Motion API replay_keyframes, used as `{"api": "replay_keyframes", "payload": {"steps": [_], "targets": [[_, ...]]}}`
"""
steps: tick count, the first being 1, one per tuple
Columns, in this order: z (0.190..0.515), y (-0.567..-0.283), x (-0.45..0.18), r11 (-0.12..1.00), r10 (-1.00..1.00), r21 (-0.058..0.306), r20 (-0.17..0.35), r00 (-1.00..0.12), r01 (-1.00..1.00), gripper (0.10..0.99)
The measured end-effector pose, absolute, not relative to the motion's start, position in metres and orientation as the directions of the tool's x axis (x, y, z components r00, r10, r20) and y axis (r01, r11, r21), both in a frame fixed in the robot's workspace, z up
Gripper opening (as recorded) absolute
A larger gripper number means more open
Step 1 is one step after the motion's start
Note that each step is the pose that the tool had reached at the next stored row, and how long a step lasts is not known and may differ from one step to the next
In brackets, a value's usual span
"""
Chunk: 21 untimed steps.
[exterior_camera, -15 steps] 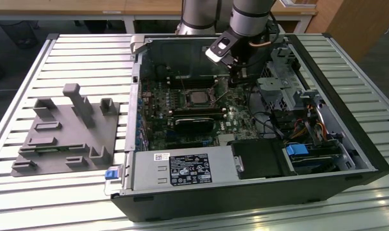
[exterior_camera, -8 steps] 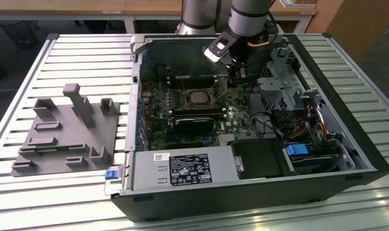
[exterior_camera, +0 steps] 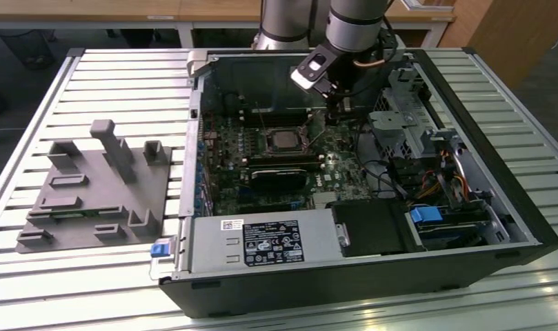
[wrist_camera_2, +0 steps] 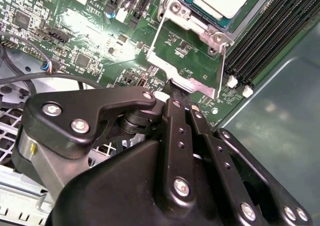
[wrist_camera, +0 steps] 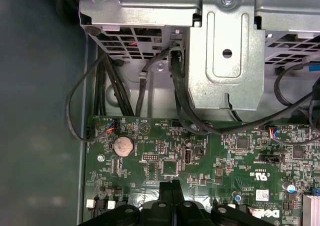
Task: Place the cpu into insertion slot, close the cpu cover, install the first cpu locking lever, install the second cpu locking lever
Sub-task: 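Close the cpu cover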
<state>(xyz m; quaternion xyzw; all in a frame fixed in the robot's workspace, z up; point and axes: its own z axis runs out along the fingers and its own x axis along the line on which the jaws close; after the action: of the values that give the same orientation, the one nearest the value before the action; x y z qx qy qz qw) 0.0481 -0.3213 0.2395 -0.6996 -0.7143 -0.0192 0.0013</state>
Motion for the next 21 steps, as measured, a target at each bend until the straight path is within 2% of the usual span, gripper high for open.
{"api": "replay_keyframes", "payload": {"steps": [21], "targets": [[0.2389,-0.3212,0.0414,0.02,0.999,0.026,0.03,-0.021,0.999,0.125]]}}
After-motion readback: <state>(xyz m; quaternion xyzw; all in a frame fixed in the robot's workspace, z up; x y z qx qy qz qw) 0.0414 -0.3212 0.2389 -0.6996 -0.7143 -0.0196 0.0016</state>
